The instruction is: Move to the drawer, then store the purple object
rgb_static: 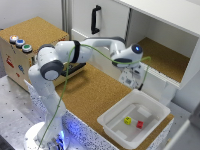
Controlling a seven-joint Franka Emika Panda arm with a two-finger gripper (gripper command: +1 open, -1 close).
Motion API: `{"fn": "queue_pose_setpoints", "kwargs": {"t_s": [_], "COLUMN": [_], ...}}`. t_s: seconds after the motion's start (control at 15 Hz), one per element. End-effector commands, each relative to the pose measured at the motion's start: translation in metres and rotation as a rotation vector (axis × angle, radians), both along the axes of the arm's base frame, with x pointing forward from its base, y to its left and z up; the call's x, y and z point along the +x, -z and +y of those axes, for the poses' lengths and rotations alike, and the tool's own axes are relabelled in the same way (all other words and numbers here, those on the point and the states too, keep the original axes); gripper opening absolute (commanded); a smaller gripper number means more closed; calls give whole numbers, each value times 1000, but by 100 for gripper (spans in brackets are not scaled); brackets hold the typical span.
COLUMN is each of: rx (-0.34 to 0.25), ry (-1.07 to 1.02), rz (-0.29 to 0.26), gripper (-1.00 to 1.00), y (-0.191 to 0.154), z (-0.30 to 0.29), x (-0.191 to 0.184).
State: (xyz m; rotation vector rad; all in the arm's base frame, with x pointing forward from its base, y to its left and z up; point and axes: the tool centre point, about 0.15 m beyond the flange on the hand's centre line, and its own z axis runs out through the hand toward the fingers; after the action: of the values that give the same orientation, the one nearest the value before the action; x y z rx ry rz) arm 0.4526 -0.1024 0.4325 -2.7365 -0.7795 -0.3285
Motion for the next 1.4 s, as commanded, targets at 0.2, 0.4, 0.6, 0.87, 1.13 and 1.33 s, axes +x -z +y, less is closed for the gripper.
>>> {"fn": "queue_pose_setpoints", "kwargs": {"t_s": [0.2,0.4,0.6,0.87,1.13,1.33], "rx": [-144,-153,-116,-102,-57,-66], "ry": [-462,-632,-819,-1027,-1190,-1188], "rz": [-59,-85,-130,-139,-139,-190], "gripper": [-100,-100,-100,-100,-100,-100], "y": [0,-4,-21,-7,24,43], "z": [220,262,296,329,370,395], "x": [-66,-98,-136,-179,-216,-217]}}
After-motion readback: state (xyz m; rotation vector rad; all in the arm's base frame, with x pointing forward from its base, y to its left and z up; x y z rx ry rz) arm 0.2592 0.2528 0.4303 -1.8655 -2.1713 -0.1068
